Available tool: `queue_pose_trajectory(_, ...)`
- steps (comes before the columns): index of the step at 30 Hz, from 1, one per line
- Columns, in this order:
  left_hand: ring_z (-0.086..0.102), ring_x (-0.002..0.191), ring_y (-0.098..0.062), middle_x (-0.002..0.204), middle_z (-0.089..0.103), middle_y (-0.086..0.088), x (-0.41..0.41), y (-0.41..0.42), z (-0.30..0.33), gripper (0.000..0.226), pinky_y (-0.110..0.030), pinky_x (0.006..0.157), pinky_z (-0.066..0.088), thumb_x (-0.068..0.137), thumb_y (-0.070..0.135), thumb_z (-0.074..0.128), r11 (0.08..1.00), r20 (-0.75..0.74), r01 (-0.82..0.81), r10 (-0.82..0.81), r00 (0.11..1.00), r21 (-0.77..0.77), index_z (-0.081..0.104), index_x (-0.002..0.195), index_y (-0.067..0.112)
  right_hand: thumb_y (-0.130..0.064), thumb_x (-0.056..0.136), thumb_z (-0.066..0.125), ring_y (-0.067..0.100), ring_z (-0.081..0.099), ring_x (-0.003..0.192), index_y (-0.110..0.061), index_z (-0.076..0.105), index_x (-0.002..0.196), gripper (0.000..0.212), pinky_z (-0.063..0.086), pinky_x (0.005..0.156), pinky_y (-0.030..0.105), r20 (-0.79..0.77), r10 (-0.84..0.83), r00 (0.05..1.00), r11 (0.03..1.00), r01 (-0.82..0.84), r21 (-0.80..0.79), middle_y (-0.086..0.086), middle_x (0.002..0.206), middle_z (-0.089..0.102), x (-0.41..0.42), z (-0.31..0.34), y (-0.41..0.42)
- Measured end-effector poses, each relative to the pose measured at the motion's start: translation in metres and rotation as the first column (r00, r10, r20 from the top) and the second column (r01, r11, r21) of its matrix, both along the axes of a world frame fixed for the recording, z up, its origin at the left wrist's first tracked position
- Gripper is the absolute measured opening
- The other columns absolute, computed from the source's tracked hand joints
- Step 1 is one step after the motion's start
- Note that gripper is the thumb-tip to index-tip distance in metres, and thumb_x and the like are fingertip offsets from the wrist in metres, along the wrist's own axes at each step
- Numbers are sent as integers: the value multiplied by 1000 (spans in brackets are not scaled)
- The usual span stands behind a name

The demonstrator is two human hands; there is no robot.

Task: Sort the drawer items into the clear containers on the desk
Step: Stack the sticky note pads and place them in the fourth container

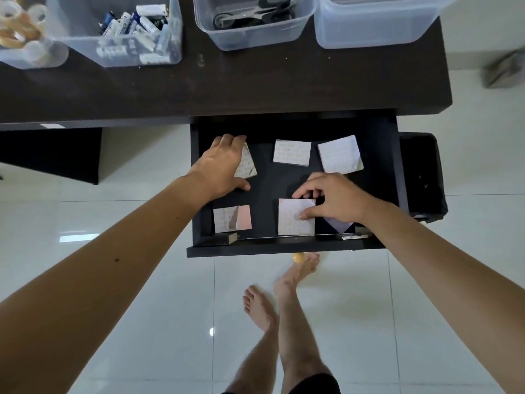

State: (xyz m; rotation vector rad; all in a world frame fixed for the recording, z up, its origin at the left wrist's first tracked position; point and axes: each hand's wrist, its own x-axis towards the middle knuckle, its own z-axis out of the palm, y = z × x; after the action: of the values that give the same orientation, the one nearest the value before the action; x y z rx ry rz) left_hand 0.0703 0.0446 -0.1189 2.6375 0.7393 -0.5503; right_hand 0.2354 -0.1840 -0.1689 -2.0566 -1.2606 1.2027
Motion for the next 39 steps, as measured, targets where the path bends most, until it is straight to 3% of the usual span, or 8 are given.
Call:
queue_pose_trajectory(7, 35, 147, -29, 154, 39, -9, -3, -10, -2, 96, -49, 108, 49, 85, 45, 84, 995, -51, 42, -38, 998, 91, 33, 160, 13, -19, 76, 95, 8, 68, 91, -27, 79, 107, 36, 51, 79, 17, -61, -40, 997, 999, 38, -19, -10, 100, 75, 1, -1, -3)
queue_pose_trajectory(11, 39, 144, -30, 150, 40, -9, -1, -11, 1, 92, -51, 105, 50, 83, 46, 85, 996, -71, 28, -22, 997, 87, 40, 157, 16, -17, 77, 95, 7, 70, 90, -26, 79, 104, 33, 53, 77, 13, -111, -74, 991, 997, 72, -18, -9, 97, 77, 2, -2, -3)
queue_pose_trajectory(18, 47, 137, -31, 145, 45, -8, -5, -15, 1, 89, -51, 98, 53, 78, 47, 89, 995, -40, 32, -28, 999, 99, 41, 149, 24, -13, 80, 92, 8, 74, 93, -28, 79, 102, 30, 60, 88, 26, -145, -117, 982, 993, 121, 15, -10, 96, 78, 3, 3, -3)
queue_pose_trajectory(24, 48, 131, -31, 129, 60, -7, -8, -18, 2, 82, -49, 91, 52, 77, 47, 89, 995, 15, 33, -35, 999, 93, 39, 139, 28, -13, 80, 92, 12, 73, 99, -29, 78, 100, 30, 60, 88, 28, -149, -114, 982, 992, 119, 28, -11, 108, 71, 3, 6, -5)
queue_pose_trajectory(28, 62, 116, -34, 129, 63, -6, -12, -18, 3, 77, -46, 88, 52, 82, 47, 86, 991, 27, 82, -85, 996, 103, 37, 138, 31, -13, 83, 89, -1, 69, 89, -28, 77, 101, 27, 54, 77, 18, -139, -71, 988, 997, 71, -3, -13, 104, 75, 1, 10, -5)
queue_pose_trajectory(30, 66, 110, -35, 133, 62, -5, -14, -18, 3, 76, -46, 87, 54, 85, 46, 83, 986, 29, 127, -131, 991, 105, 35, 141, 32, -13, 84, 88, -1, 69, 90, -28, 75, 101, 26, 55, 78, 20, -155, -57, 986, 998, 55, -14, -12, 100, 76, -1, 11, -6)
queue_pose_trajectory(35, 60, 122, -30, 141, 55, 1, -19, -14, 3, 73, -47, 90, 56, 89, 39, 82, 993, 94, 110, -106, 990, -36, 37, 147, 38, -13, 85, 88, 10, 72, 96, -27, 76, 100, 24, 61, 89, 31, -180, -54, 982, 999, 53, -12, -8, 101, 76, -1, 12, -6)
queue_pose_trajectory(39, 53, 129, -23, 139, 55, 4, -20, -8, 3, 75, -46, 104, 52, 84, 32, 87, 970, 190, 13, 35, 981, -243, 44, 144, 37, -9, 88, 86, 17, 76, 98, -23, 79, 104, 22, 61, 92, 31, -322, -168, 932, 984, 179, 6, 6, 106, 76, 4, 17, -7)
